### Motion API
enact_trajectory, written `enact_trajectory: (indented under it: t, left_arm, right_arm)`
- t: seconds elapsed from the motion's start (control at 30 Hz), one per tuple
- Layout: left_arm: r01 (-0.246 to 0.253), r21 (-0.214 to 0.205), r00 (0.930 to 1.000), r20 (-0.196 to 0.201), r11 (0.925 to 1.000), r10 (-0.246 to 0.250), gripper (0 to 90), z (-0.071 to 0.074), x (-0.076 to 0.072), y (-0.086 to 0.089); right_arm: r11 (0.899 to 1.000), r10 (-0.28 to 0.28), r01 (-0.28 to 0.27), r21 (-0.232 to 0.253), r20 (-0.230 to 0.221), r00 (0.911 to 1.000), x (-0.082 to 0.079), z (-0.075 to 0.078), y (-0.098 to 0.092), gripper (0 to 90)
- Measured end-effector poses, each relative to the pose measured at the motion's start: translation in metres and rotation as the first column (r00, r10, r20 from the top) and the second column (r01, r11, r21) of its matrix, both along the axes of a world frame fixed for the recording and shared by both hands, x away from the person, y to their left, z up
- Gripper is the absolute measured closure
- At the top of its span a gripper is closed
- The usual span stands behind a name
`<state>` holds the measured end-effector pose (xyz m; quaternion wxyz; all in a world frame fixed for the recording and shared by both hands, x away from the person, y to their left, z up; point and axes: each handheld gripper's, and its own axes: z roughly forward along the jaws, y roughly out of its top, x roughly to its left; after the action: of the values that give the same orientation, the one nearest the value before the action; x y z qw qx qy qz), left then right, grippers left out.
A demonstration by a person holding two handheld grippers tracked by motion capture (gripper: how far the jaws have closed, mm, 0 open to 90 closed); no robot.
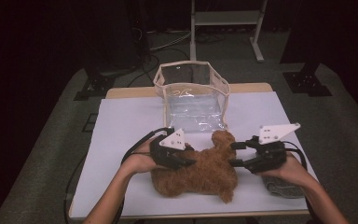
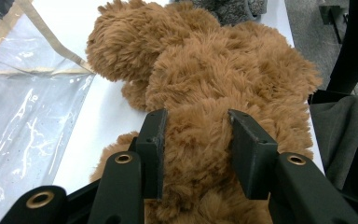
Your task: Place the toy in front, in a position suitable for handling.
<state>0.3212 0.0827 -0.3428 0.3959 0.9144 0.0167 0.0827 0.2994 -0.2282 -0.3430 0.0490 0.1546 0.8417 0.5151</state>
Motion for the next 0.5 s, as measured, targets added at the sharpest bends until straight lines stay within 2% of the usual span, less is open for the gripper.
enact_trajectory:
  t: [0.03,0.07,0.1,0.13,0.17,0.23,0.5]
  left_arm:
    - [0.002,0.001,1.0000,0.001,1.0000,-0.002,58.6,0.000,0.000,0.000]
    - [0.002,0.001,1.0000,0.001,1.0000,-0.002,58.6,0.000,0.000,0.000]
    - [0.005,0.001,1.0000,0.000,1.0000,-0.005,58.5,0.000,-0.001,0.000]
    - [0.005,0.001,1.0000,0.000,1.0000,-0.005,58.5,0.000,-0.001,0.000]
    - [0.005,0.001,1.0000,-0.001,1.0000,-0.005,58.5,0.000,-0.001,0.001]
    - [0.006,0.000,1.0000,-0.003,1.0000,-0.006,58.4,0.001,-0.002,0.001]
    - [0.012,0.006,0.9999,0.002,0.9999,-0.012,58.0,0.002,-0.002,0.001]
  right_arm:
    - [1.000,0.021,-0.021,0.004,0.002,0.9998,0.001,0.002,0.009,40.5]
    - [1.000,0.021,-0.021,0.004,0.002,0.9998,0.001,0.002,0.009,40.5]
    - [0.998,0.062,-0.061,-0.005,0.008,0.9981,0.003,0.004,0.027,40.0]
    - [0.998,0.062,-0.061,-0.005,0.008,0.9981,0.003,0.004,0.027,40.0]
    - [0.995,0.095,-0.095,-0.021,0.005,0.9955,0.004,0.005,0.043,39.7]
    - [0.992,0.119,-0.119,-0.037,0.007,0.9928,0.005,0.005,0.056,39.4]
    - [0.982,0.176,-0.176,-0.073,-0.002,0.9844,0.010,0.000,0.088,38.7]
